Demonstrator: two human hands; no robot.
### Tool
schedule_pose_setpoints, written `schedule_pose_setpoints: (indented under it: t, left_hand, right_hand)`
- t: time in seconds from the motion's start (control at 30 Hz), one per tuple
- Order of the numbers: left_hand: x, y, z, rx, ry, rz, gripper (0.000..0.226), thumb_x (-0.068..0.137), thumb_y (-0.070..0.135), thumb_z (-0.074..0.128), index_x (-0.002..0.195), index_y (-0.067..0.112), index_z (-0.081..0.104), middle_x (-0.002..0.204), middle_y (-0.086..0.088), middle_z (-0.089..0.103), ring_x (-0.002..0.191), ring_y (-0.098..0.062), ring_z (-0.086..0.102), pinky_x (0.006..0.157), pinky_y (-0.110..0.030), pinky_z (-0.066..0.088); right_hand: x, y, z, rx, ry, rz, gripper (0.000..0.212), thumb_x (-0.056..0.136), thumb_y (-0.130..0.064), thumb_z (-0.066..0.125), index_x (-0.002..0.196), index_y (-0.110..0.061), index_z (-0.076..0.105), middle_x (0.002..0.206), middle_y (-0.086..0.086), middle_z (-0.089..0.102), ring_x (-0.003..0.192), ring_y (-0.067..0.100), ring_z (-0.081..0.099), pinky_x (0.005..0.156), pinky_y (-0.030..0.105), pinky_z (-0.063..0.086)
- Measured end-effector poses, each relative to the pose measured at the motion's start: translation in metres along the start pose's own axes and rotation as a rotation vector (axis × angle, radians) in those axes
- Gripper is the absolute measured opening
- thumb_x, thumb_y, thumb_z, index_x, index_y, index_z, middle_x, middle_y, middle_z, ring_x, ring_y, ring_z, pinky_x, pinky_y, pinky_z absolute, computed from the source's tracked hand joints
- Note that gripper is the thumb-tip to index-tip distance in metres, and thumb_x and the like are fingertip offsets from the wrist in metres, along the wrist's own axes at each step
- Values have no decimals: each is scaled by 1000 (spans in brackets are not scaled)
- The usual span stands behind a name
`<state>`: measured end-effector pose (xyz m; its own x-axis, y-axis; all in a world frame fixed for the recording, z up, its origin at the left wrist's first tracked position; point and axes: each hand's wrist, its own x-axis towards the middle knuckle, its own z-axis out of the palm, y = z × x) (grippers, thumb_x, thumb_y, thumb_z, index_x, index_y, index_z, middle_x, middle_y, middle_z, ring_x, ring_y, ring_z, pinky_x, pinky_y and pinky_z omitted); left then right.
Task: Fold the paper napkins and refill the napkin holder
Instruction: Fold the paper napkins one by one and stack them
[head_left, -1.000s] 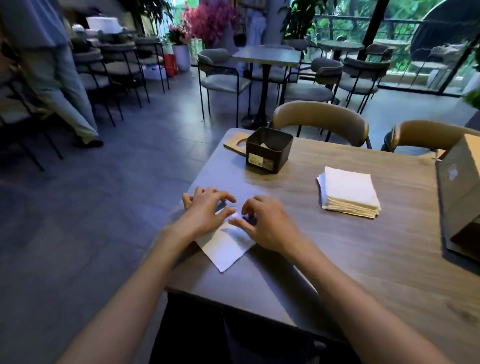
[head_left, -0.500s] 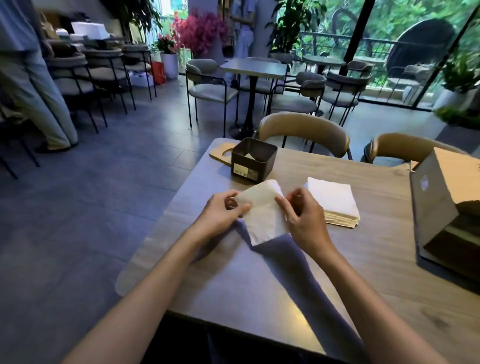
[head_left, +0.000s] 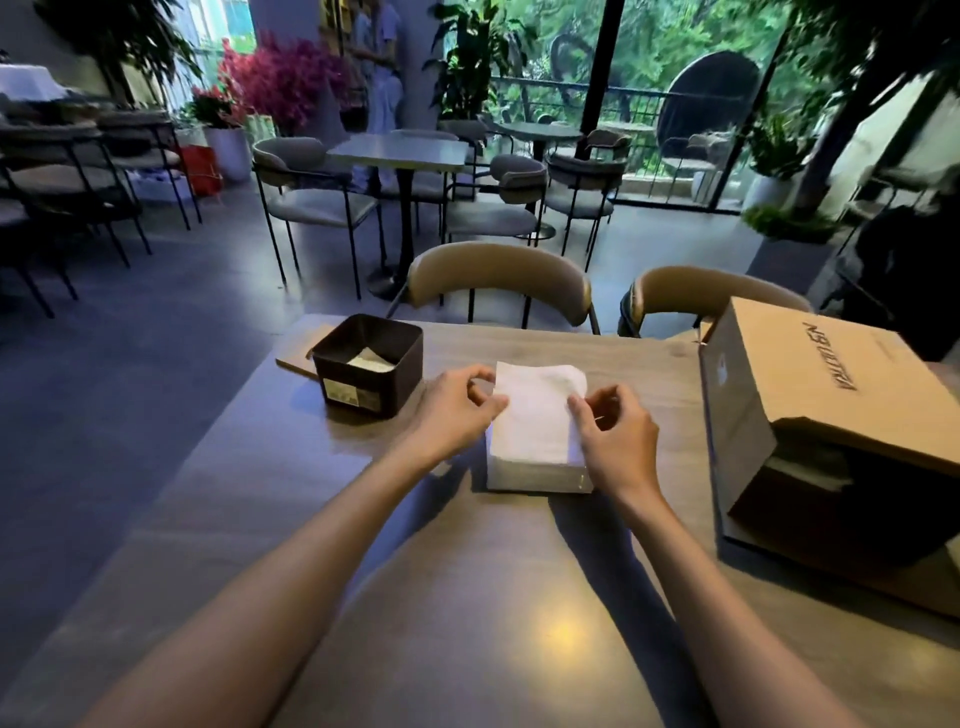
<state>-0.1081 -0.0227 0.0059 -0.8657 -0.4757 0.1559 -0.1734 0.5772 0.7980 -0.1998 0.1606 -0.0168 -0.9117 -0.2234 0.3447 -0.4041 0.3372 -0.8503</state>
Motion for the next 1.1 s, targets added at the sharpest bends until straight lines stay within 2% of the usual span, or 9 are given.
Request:
schedule_pose_setpoints:
  t: [0.1, 0.23, 0.37, 0.47, 0.57, 0.63, 0.7, 0.77, 1.1]
  left_hand:
    - [10, -9, 16, 111, 10, 17, 34, 92, 37, 68, 124, 33, 60, 71, 12, 65, 68, 7, 61, 56, -14, 45]
    - [10, -20, 28, 170, -41, 15, 51, 92, 33, 66, 139, 33, 48, 78, 7, 65, 83, -17, 65, 83, -42, 56]
    - [5, -22, 34, 370, 11, 102, 58, 94, 32, 62, 146, 34, 36, 114, -4, 57, 108, -26, 57, 96, -42, 47]
    - [9, -12, 42, 538, 132, 255, 51, 95, 27, 58, 144, 30, 44, 130, -3, 48, 119, -24, 47, 98, -37, 33]
    - [15, -4, 50, 644, 29, 391, 40, 99, 25, 49, 139, 24, 51, 144, -2, 45, 133, -23, 41, 106, -35, 27]
    - [15, -11, 57, 705, -139, 400, 44, 104, 27, 39, 147, 18, 41, 154, -4, 38, 144, -25, 32, 114, -36, 23]
    - [11, -23, 63, 672, -249, 312, 52, 108, 29, 26, 157, 14, 22, 165, -4, 21, 152, -23, 16, 121, -35, 15]
    - [8, -32, 67, 600, -240, 270, 54, 108, 30, 20, 159, 16, 12, 168, -1, 10, 154, -18, 6, 124, -32, 7]
    - [5, -36, 68, 556, -230, 269, 54, 108, 34, 17, 160, 19, 14, 168, 2, 11, 154, -13, 5, 125, -34, 6]
  right_hand:
    - [7, 11, 3, -69, 1, -8, 19, 91, -31, 73, 86, -18, 61, 76, -10, 63, 72, 6, 59, 67, 33, 52]
    - [9, 21, 7, -202, -70, -22, 16, 90, -26, 72, 90, -17, 60, 80, -5, 64, 81, 21, 61, 81, 43, 50]
    - [9, 21, 12, -459, -103, -82, 19, 90, -22, 68, 107, -20, 62, 108, 1, 58, 110, 24, 50, 89, 38, 32]
    - [14, 9, 17, -507, -131, -210, 25, 93, -18, 61, 118, -20, 62, 120, 2, 58, 116, 24, 50, 92, 36, 31]
    - [16, 5, 24, -548, -304, -371, 34, 100, -22, 50, 134, -17, 57, 132, 3, 60, 126, 23, 51, 104, 37, 32]
    - [11, 12, 29, -582, -443, -346, 42, 106, -25, 39, 147, -19, 46, 146, 1, 52, 139, 19, 43, 115, 37, 26]
    - [8, 23, 33, -628, -501, -289, 49, 109, -30, 29, 157, -20, 32, 161, -4, 37, 151, 14, 25, 122, 35, 16]
    - [8, 27, 35, -653, -510, -296, 52, 109, -33, 25, 160, -21, 24, 165, -6, 27, 154, 13, 16, 125, 35, 11]
    - [9, 32, 39, -693, -548, -272, 55, 110, -33, 19, 162, -16, 13, 169, -1, 12, 156, 13, 4, 126, 38, 4]
